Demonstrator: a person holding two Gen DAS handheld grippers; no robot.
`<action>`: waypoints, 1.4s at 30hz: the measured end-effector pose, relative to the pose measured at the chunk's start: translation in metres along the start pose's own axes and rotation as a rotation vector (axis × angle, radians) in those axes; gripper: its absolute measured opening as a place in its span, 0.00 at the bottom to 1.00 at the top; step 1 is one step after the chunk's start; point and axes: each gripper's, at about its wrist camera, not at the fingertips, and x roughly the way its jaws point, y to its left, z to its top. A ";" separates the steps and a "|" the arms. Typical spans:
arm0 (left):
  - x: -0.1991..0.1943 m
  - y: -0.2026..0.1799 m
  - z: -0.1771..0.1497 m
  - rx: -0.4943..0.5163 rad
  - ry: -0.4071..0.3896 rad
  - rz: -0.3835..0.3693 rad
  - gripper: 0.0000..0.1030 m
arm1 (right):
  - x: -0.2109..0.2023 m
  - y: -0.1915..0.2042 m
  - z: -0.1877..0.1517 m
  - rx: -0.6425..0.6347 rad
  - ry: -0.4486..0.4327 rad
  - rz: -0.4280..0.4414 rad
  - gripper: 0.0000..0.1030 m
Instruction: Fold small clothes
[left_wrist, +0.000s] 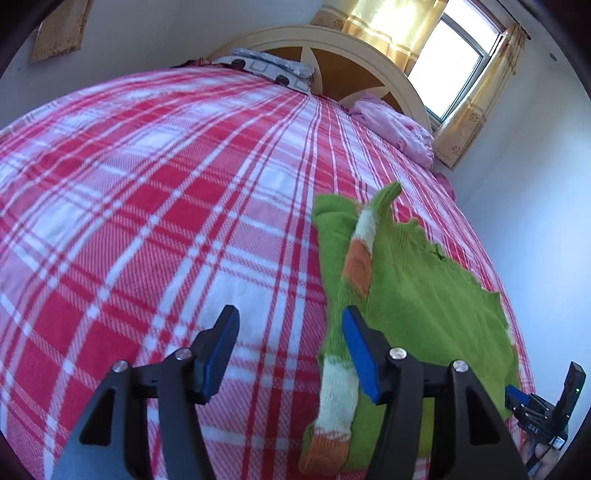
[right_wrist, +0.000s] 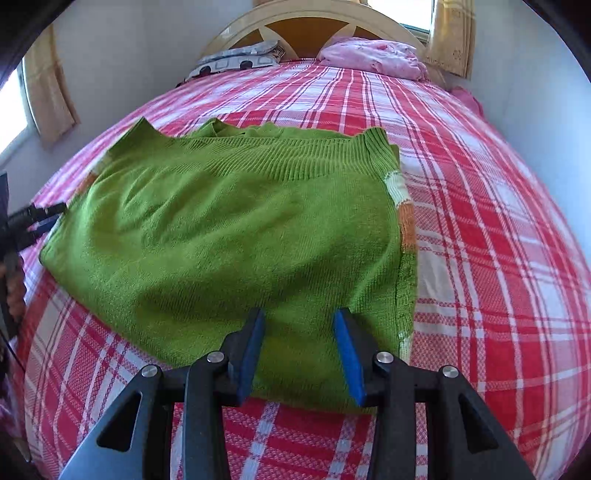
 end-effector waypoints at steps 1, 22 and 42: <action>0.001 -0.004 0.010 0.012 -0.007 0.001 0.59 | 0.000 0.002 0.002 -0.006 0.004 0.004 0.40; 0.076 -0.016 0.042 0.017 0.065 0.264 0.78 | 0.009 0.012 -0.009 0.009 -0.094 -0.046 0.50; 0.028 -0.015 -0.016 0.148 0.090 0.373 0.82 | -0.004 0.112 0.046 -0.199 -0.137 0.123 0.51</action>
